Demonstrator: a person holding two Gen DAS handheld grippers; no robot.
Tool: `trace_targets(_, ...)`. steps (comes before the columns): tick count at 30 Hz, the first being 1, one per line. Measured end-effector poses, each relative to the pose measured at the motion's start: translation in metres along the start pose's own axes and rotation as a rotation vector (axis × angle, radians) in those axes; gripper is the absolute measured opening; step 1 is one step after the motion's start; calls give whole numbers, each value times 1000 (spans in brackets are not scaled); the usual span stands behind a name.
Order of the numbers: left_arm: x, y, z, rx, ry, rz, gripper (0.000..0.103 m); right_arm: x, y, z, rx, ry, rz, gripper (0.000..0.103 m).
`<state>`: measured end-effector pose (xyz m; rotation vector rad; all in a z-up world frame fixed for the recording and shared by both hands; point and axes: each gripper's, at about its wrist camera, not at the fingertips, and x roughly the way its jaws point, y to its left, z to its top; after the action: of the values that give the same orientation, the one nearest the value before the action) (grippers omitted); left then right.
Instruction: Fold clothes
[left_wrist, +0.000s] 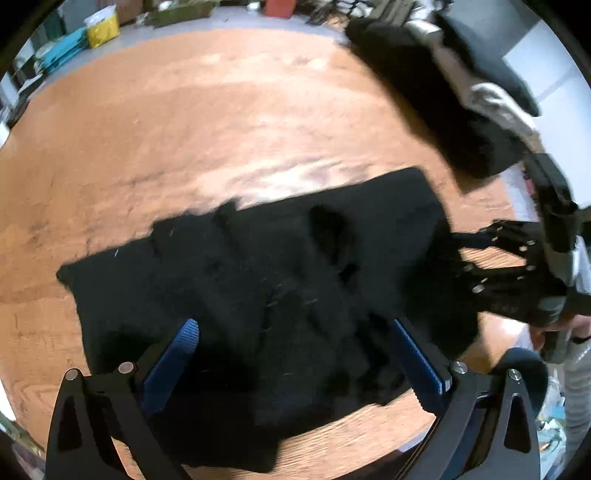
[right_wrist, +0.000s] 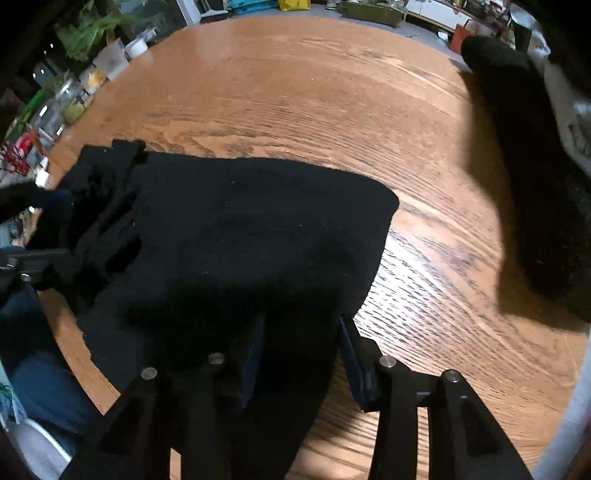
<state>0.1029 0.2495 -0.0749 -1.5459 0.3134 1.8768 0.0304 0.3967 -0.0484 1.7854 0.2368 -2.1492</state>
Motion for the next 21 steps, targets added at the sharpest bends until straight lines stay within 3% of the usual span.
trace_targets(3, -11, -17, 4, 78, -36, 34, 101, -22, -18, -5, 82, -27, 94, 49)
trace_targets(5, -22, -22, 6, 109, -56, 49, 101, -33, -33, -11, 125, -51, 55, 50)
trace_targets(8, -43, -2, -4, 90, -74, 48, 101, -32, -53, -20, 187, -26, 21, 51)
trace_targets(11, -55, 38, -5, 21, -82, 29, 102, -23, -45, -20, 175, -4, 10, 51)
trace_targets(17, -48, 90, -14, -63, -51, -88, 102, -8, -24, -10, 118, 26, -54, 47)
trace_targets(19, -45, 105, -17, -83, -39, -129, 102, -17, -35, -12, 170, 36, 30, 47)
trace_targets(21, -42, 120, -20, -104, -28, -169, 102, -26, -48, -18, 230, 12, 150, 54)
